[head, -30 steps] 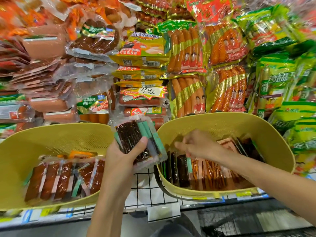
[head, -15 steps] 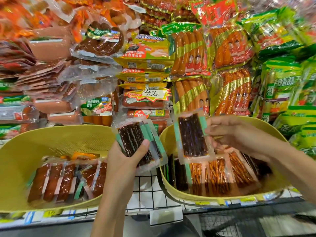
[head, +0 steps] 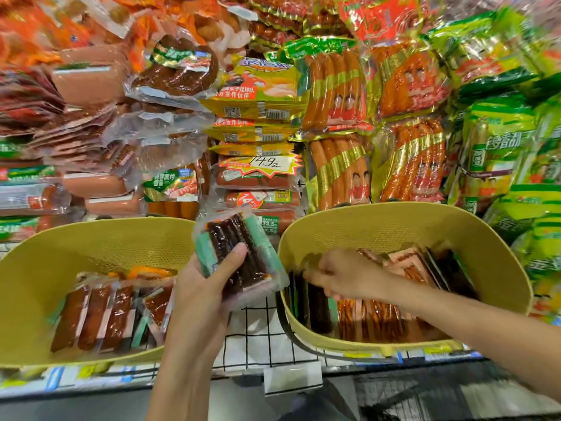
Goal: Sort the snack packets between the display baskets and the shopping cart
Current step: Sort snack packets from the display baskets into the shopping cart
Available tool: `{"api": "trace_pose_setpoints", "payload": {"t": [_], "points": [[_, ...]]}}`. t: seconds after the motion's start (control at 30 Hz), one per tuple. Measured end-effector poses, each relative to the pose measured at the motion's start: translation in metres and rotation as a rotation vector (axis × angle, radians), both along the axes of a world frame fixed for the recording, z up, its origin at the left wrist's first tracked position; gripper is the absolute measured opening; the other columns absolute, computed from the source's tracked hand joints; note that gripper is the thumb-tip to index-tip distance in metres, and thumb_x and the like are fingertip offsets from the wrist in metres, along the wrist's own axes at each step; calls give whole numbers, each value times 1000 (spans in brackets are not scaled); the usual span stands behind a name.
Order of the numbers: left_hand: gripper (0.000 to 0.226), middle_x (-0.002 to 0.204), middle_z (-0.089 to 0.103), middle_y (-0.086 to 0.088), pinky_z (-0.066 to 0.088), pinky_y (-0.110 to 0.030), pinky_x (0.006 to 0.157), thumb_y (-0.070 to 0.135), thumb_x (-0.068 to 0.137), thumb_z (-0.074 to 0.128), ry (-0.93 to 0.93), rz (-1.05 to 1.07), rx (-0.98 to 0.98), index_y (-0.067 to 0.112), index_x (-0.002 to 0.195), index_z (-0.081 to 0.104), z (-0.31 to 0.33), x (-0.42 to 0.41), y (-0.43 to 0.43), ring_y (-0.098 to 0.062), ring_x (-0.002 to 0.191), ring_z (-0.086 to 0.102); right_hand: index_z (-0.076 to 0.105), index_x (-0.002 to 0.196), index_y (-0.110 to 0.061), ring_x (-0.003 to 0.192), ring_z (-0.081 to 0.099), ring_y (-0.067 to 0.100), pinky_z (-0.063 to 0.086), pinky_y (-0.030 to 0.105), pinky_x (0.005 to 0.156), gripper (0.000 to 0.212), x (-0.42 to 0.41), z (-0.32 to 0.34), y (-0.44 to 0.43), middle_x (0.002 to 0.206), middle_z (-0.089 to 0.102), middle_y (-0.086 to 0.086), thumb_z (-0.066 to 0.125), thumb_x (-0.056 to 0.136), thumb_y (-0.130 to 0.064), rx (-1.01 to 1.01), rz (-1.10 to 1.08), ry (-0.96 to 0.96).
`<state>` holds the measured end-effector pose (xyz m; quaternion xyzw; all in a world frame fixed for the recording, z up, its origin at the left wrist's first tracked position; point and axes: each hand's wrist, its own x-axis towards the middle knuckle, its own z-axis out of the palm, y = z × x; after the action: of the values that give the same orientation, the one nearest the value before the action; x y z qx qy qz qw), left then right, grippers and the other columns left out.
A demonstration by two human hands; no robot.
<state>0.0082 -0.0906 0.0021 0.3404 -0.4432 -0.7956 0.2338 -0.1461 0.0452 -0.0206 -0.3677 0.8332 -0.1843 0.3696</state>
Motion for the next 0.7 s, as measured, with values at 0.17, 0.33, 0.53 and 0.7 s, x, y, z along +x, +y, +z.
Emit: {"api": "trace_pose_setpoints", "payload": {"t": [0.17, 0.33, 0.53, 0.7], "points": [[47, 96, 75, -11, 57, -30, 59, 20, 64, 72, -5, -37, -38, 8, 109, 64, 2, 2, 7, -22, 83, 73, 61, 97, -11, 70, 59, 22, 43, 26, 53, 25, 20, -43, -19, 80, 61, 6, 60, 91, -35, 173, 108, 265], [47, 99, 74, -12, 58, -29, 60, 18, 66, 72, -1, -73, -28, 8, 111, 63, 0, 5, 9, -25, 87, 73, 51, 71, -15, 64, 56, 16, 37, 17, 43, 22, 17, -37, -14, 65, 53, -1, 56, 91, -9, 110, -70, 166], [55, 104, 73, -11, 59, -36, 70, 25, 63, 76, 9, -88, -80, 12, 115, 62, 0, 0, 6, -28, 96, 71, 62, 88, -6, 64, 67, 15, 57, 30, 59, 2, -20, 28, 48, 74, 68, 8, 61, 86, -5, -444, -560, -384], [49, 105, 74, -1, 53, -49, 89, 34, 64, 76, -30, -184, -172, 23, 110, 64, 4, -22, 22, -22, 100, 70, 66, 95, -3, 64, 64, 13, 49, 17, 52, 20, -16, 68, 69, 78, 69, 12, 63, 78, -14, -722, -552, -586]]}}
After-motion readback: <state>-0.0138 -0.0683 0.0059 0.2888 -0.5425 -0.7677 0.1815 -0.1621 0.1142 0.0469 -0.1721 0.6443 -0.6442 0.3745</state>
